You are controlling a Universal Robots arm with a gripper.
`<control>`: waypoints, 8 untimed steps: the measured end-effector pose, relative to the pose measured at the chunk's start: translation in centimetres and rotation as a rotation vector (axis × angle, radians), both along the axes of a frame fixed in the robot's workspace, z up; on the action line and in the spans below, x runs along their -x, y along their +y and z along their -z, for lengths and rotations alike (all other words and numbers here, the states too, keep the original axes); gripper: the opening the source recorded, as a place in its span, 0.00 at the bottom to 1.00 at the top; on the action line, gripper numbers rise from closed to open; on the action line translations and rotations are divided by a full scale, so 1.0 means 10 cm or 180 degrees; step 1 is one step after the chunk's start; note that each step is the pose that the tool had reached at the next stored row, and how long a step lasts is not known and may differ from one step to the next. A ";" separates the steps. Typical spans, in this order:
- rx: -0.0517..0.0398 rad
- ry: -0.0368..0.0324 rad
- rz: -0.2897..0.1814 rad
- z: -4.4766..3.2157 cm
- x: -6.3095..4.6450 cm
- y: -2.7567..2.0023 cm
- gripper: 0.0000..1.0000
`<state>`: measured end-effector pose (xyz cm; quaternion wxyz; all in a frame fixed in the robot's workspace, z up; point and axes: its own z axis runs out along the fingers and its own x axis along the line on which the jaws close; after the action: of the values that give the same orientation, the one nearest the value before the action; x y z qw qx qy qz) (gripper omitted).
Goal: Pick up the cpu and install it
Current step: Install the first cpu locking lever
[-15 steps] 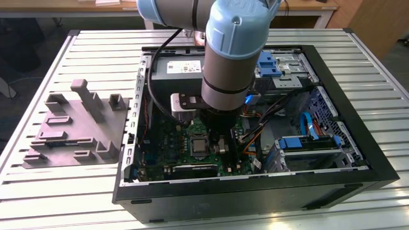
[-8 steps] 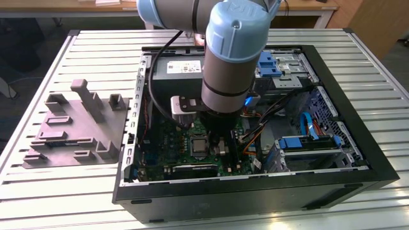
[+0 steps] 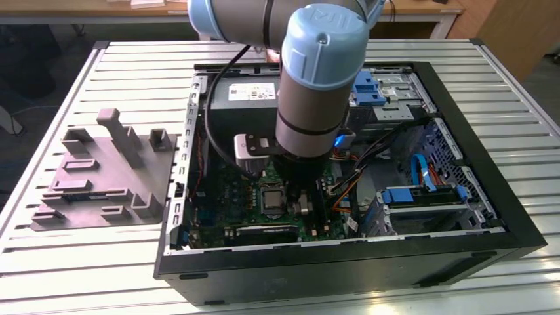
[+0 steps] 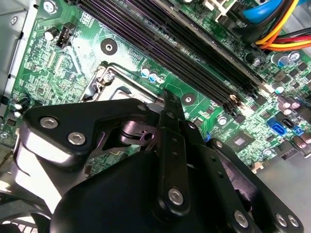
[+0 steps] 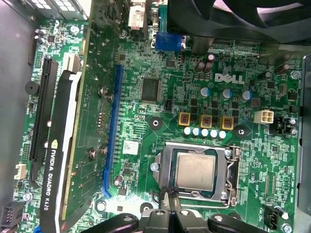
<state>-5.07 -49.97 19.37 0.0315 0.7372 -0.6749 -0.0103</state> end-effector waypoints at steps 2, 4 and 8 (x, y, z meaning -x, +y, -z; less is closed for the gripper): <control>0.0000 0.0000 0.0000 0.007 0.00 0.000 0.11; 0.0000 0.0000 0.0000 0.011 0.00 0.000 0.11; 0.0001 0.0001 -0.0001 0.018 0.00 0.000 0.11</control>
<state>-5.05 -49.98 19.19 0.0317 0.7373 -0.6747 -0.0102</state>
